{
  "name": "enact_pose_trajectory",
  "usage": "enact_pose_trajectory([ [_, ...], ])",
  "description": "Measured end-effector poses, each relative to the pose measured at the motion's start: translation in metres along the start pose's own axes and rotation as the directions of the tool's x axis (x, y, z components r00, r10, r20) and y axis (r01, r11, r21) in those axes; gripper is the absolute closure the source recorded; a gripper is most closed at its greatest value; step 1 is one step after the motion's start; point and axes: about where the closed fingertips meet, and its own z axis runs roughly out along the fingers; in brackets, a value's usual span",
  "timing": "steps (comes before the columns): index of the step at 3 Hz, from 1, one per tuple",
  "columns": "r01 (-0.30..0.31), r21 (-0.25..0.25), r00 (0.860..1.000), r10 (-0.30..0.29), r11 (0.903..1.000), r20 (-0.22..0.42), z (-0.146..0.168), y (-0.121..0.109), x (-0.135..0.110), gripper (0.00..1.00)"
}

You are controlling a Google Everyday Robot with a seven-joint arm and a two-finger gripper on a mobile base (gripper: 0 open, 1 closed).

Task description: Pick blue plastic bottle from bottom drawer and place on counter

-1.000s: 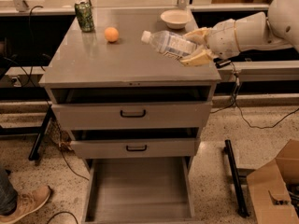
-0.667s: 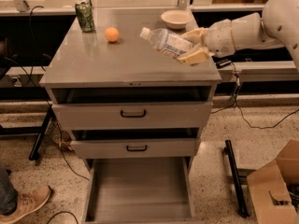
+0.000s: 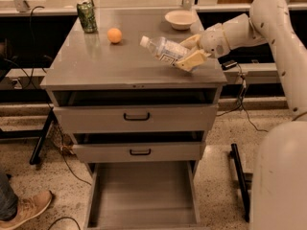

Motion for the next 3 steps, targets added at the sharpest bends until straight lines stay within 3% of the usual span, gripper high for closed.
enact_pose_trajectory([
  [1,-0.031,-0.046,0.999,0.03,0.9985,-0.022,0.0126,-0.0035,0.0087,1.0],
  [3,-0.032,-0.046,0.999,0.031,0.9984,-0.022,0.0104,-0.0042,0.0053,0.58],
])
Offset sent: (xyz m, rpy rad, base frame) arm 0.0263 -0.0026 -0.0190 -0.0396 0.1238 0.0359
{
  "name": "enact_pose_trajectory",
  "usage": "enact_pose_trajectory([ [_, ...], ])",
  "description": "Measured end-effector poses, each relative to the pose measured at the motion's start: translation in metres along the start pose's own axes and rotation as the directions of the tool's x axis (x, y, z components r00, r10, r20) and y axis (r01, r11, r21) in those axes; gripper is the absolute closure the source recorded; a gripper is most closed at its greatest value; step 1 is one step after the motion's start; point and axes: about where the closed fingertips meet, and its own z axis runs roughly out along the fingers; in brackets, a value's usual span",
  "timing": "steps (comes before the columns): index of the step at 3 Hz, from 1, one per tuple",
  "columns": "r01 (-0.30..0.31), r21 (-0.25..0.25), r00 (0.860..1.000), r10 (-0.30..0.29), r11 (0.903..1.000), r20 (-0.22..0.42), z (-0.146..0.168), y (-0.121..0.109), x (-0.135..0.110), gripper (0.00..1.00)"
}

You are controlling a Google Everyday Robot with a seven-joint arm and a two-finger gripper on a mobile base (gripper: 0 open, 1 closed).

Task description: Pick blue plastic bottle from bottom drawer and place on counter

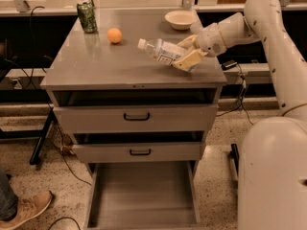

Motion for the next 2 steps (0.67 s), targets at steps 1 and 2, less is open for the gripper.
enact_pose_trajectory([
  [1,0.0,0.0,1.0,0.0,1.0,0.0,0.0,0.0,0.0,0.35],
  [2,-0.002,-0.002,1.0,0.002,1.0,-0.001,0.0,-0.0003,-0.0002,0.11],
])
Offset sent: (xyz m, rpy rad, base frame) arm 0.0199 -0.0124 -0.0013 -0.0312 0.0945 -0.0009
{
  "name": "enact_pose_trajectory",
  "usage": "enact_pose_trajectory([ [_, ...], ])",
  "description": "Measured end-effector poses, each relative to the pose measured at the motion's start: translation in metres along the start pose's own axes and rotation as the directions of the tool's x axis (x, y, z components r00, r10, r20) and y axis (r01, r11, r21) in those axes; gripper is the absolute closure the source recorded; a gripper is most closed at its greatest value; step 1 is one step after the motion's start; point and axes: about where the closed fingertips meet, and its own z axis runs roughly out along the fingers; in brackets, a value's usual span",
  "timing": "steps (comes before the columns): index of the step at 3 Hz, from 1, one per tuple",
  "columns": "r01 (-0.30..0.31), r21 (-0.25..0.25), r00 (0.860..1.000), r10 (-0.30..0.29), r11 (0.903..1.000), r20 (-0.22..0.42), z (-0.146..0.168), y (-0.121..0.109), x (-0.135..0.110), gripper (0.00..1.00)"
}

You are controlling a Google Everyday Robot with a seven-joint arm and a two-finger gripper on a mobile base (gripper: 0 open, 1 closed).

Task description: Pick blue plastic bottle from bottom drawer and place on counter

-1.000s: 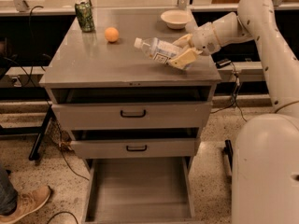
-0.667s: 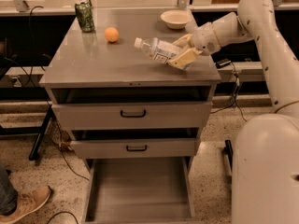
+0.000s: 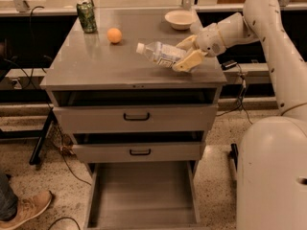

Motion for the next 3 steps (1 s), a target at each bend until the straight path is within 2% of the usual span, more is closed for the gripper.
enact_pose_trajectory([
  [1,0.0,0.0,1.0,0.0,1.0,0.0,0.0,0.0,0.0,0.0],
  [3,-0.074,-0.017,0.997,0.073,0.9971,-0.021,0.0046,-0.0076,0.0062,0.0],
])
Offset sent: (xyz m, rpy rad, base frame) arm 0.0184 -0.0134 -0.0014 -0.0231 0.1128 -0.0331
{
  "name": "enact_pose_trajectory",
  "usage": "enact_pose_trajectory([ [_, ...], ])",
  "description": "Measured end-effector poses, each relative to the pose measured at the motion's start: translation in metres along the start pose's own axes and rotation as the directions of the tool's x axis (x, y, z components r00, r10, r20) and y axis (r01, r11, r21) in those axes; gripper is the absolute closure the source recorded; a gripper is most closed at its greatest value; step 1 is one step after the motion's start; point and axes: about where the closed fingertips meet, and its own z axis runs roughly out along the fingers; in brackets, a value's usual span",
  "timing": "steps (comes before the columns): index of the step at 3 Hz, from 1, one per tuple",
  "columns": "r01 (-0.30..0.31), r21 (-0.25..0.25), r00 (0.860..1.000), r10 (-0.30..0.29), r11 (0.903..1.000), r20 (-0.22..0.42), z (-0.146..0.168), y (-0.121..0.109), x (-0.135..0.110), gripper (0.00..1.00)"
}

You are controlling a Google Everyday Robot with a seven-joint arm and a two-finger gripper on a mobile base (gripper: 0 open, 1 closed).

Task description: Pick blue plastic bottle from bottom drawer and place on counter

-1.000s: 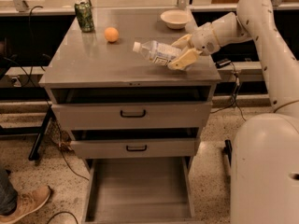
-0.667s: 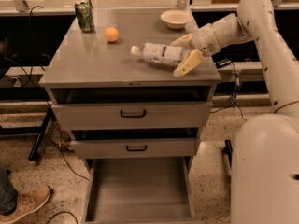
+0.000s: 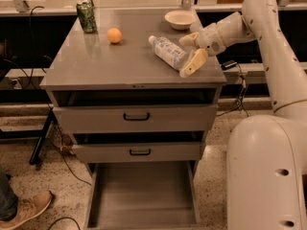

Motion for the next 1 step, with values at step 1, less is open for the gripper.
enact_pose_trajectory([
  [1,-0.017,0.004,1.0,0.017,0.9998,-0.004,-0.0013,-0.0035,0.0008,0.0],
])
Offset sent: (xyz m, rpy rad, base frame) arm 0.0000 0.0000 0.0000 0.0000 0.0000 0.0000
